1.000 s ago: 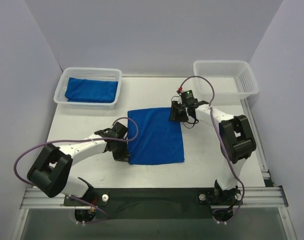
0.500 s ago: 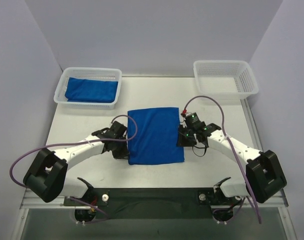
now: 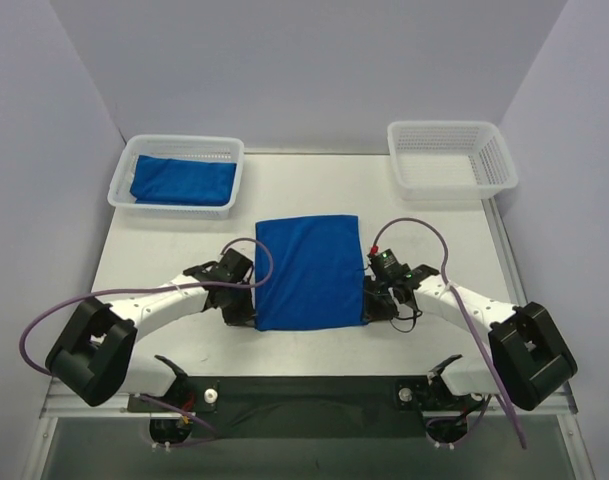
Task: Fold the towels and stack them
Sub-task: Fold the towel
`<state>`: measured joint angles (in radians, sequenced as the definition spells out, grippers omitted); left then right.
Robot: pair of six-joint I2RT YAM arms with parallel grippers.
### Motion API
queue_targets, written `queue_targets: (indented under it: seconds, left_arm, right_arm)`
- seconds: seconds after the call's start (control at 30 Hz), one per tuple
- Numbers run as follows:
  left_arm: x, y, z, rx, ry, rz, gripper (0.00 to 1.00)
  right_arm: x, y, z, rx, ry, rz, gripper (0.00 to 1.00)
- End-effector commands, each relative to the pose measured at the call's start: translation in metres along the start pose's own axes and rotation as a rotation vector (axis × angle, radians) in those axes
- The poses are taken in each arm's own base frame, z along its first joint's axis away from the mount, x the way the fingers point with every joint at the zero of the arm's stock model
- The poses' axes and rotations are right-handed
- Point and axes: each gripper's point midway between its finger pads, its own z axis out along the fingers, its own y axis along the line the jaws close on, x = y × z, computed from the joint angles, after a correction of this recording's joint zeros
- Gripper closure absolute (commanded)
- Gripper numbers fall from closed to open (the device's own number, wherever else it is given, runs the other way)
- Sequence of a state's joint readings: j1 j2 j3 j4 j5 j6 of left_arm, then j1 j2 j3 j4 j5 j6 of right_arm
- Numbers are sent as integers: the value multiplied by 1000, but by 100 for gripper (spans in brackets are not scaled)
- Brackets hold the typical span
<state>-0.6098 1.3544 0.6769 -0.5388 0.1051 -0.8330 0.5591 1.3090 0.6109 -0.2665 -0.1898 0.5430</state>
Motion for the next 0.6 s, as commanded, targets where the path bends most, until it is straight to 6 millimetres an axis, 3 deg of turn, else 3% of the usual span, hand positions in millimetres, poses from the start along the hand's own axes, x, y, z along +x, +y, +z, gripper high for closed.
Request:
queue_targets:
  seconds: [0.0,0.13,0.2,0.27,0.3,0.4,0.5,0.57]
  left_arm:
    - [14,12,0,-23,34,-4,96]
    - [21,20,2,-40,41,-18,94]
    - [19,20,1,-36,29,-21,82]
    - [14,16,-4,-24,4,-15,67]
    - [7,8,-9,-3,-19,-14,49]
    - [-16,-10,-31,39,-97,-5,26]
    - [-41,-16,-49,55,-159,-16,28]
    - [-64,-22,-58,71,-204,-16,37]
  right_arm:
    - [18,-8,3,28,52,32,82]
    - [27,-13,6,39,74,47,81]
    - [29,-13,6,40,75,51,81]
    - [28,-13,3,35,66,40,81]
    - [26,-12,2,32,58,37,80]
    - [14,-7,-9,20,16,-1,80]
    - [-3,2,-24,10,-34,-50,77]
    - [-13,8,-29,-2,-57,-64,76]
